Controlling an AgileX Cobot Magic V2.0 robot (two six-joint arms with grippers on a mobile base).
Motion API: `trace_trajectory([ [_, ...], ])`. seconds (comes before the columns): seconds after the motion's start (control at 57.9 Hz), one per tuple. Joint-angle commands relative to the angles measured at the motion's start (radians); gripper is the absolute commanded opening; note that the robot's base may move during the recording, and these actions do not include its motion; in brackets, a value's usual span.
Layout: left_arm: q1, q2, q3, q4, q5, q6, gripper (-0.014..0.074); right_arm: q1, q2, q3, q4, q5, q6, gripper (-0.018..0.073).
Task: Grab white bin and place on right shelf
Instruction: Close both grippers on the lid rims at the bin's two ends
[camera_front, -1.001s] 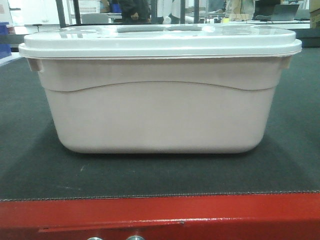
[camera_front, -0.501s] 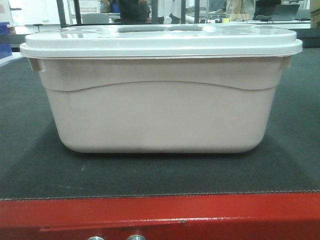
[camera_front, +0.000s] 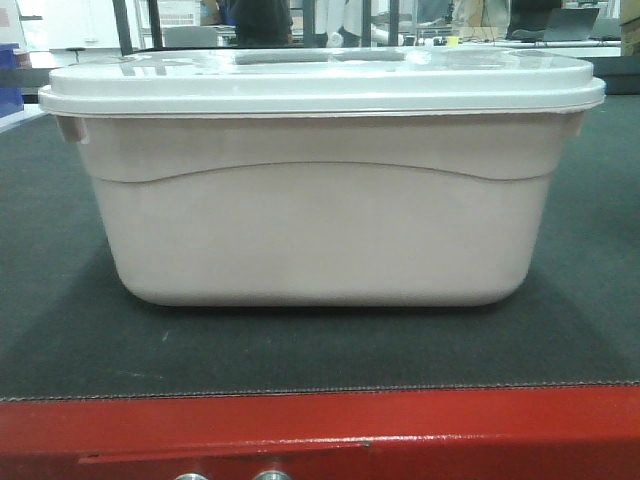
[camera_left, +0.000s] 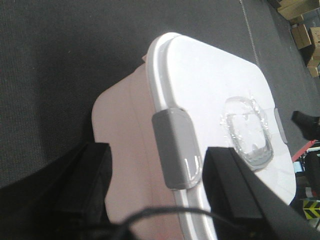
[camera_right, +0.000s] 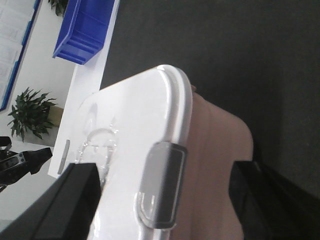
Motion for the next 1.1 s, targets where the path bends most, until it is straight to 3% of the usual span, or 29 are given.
trace_trajectory([
  [0.0, 0.005, -0.02, -0.027, -0.099, 0.128, 0.006, 0.0316, -0.002, -0.014, 0.01, 0.101, 0.143, -0.04, 0.0623],
  [0.293, 0.005, -0.007, 0.111, -0.241, 0.128, 0.006, 0.0316, 0.049, 0.016, 0.145, 0.231, 0.143, -0.144, 0.0623],
  [0.432, 0.001, -0.007, 0.176, -0.327, 0.128, 0.042, 0.0316, 0.102, 0.017, 0.159, 0.282, 0.143, -0.17, 0.0623],
  [0.604, -0.047, -0.007, 0.192, -0.401, 0.128, 0.057, 0.0316, 0.139, 0.017, 0.159, 0.336, 0.119, -0.194, 0.0623],
  [0.88, -0.15, -0.005, 0.192, -0.417, 0.028, 0.057, 0.0316, 0.145, 0.026, 0.159, 0.346, 0.101, -0.194, 0.0623],
  [1.088, -0.176, 0.013, 0.192, -0.448, -0.007, 0.057, 0.0316, 0.165, 0.057, 0.159, 0.351, 0.103, -0.194, 0.0623],
])
